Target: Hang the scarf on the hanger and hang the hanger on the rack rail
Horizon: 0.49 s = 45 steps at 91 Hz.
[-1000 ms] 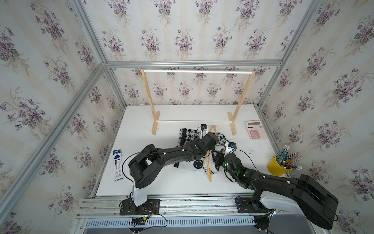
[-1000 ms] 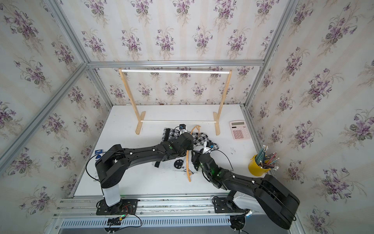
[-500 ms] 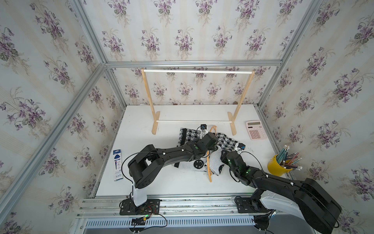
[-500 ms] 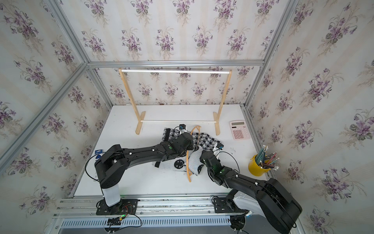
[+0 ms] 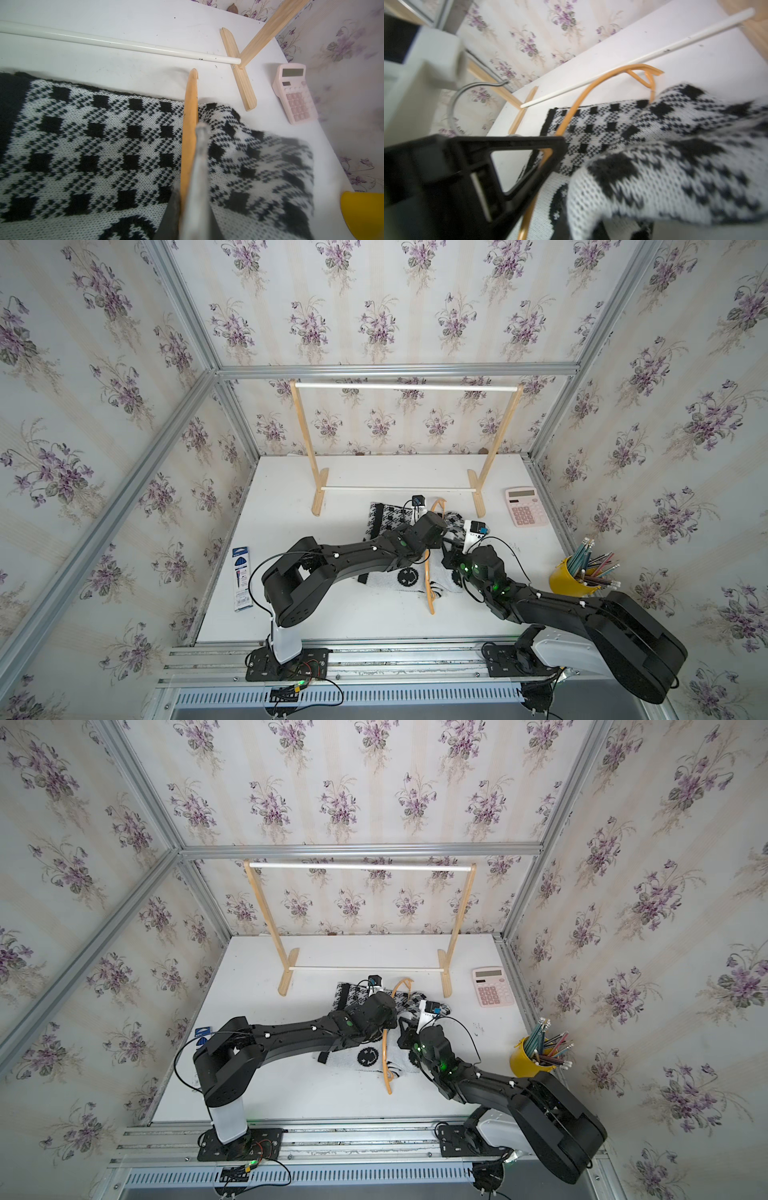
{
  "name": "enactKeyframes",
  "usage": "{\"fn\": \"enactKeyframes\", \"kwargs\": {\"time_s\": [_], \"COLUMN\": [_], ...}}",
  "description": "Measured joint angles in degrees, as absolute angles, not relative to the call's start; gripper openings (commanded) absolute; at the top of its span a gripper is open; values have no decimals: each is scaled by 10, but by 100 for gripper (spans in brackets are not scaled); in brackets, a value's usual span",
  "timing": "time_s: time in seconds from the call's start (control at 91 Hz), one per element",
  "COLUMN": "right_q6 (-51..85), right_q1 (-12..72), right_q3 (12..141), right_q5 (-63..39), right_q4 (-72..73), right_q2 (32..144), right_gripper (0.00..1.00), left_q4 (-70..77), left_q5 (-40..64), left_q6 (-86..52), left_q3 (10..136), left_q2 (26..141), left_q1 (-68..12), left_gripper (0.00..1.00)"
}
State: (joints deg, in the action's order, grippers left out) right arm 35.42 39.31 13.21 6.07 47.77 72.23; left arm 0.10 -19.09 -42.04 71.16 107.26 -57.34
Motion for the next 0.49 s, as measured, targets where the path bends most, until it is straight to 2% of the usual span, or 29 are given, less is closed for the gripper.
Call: {"fn": "enactKeyframes", "kwargs": {"time_s": [0.154, 0.319, 0.495], "right_q6": [322, 300, 302], "right_q1": [392, 388, 385], "right_q3": [98, 86, 143], "right_q5": [-9, -95, -184], "right_q4": [613, 821, 940], "right_q2": [806, 980, 1126], "right_gripper": [0, 0, 0], "left_q4": [14, 13, -3], "left_q5": [-175, -145, -128], "left_q6": [-419, -416, -401], "left_q3": [701, 689, 686], "left_q2": [1065, 1040, 1018], "left_q1": [-573, -574, -574], "left_gripper": [0, 0, 0]}}
